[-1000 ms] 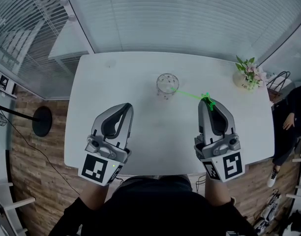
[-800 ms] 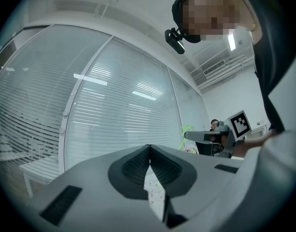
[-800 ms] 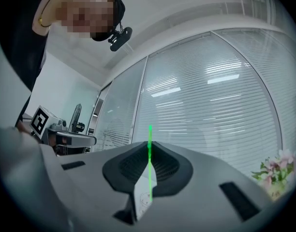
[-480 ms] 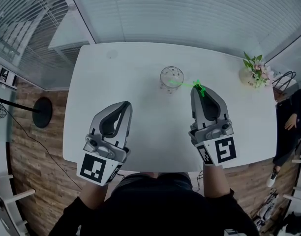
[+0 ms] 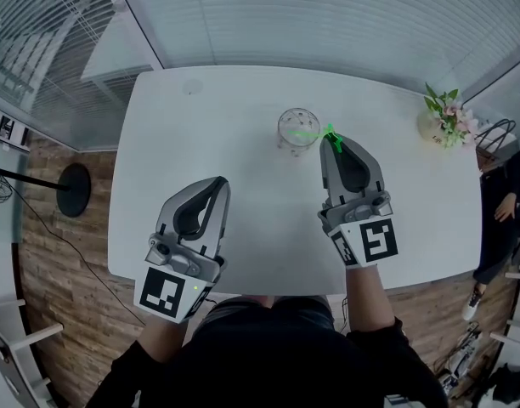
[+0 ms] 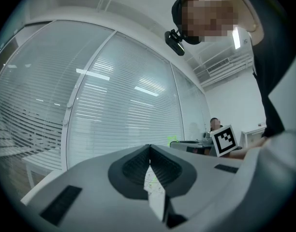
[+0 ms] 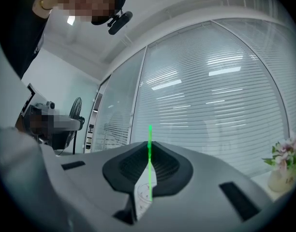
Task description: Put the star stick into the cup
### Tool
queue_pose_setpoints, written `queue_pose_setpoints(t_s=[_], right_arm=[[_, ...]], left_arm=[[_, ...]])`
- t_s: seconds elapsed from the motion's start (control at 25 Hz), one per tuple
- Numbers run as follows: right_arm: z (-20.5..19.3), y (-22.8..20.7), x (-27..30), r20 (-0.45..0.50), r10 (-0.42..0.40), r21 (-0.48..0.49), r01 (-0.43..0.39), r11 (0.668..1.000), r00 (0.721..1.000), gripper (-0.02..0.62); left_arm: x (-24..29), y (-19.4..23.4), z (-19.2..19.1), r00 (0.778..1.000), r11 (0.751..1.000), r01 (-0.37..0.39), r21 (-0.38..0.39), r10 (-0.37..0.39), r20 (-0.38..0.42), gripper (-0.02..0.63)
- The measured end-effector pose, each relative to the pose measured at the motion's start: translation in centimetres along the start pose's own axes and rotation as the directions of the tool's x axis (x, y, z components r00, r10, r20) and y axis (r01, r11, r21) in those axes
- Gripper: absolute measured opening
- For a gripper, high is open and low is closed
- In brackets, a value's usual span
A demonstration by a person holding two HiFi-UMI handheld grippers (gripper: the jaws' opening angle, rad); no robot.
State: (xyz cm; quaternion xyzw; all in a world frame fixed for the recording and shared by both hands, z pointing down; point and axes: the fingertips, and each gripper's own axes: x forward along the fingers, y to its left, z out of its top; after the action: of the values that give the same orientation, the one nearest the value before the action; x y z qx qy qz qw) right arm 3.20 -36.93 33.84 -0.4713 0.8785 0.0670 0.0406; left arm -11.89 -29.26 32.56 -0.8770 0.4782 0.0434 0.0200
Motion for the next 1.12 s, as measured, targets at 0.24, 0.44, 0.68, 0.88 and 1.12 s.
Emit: queue_pose_setpoints(t_s=[0.24,0.44,0.68,0.88,1.12], right_arm=[[-1.5,0.3,0.2,0.009,0.003,-0.012,-0.003,1.0,1.0,0.02],[-2.2,0.6,0.8,-0.001,0.004,0.041,-0.004,0.999,1.0,0.02],[-2.6,0.4,1.0,0.007,0.0,0.03,-0.001,1.0,1.0,0.02],[-2.6,0.5,0.9,0.01,-0.003,0.041,0.003,0.999,1.0,0.02],[-2.8,0.0,0.6,0.007,-0.022,0.059,0.021,0.998,1.0,0.02]], left_arm=[[-0.1,0.0,-0.3,1.0,1.0,0.001,-0.009,-0.001,-0.005,0.012],[-0.2,0.4,-0.7,1.0,1.0,-0.004,-0.015,0.004,-0.015,0.012],[-0.3,0.6,-1.0,0.999,1.0,-0.017,-0.019,0.016,-0.029,0.012],[-0.3,0.6,-1.0,0.999,1.0,-0.016,-0.017,0.016,-0.03,0.012],[-0.1,0.3,-0.6,1.0,1.0,0.0,-0.017,0.0,-0.013,0.012]])
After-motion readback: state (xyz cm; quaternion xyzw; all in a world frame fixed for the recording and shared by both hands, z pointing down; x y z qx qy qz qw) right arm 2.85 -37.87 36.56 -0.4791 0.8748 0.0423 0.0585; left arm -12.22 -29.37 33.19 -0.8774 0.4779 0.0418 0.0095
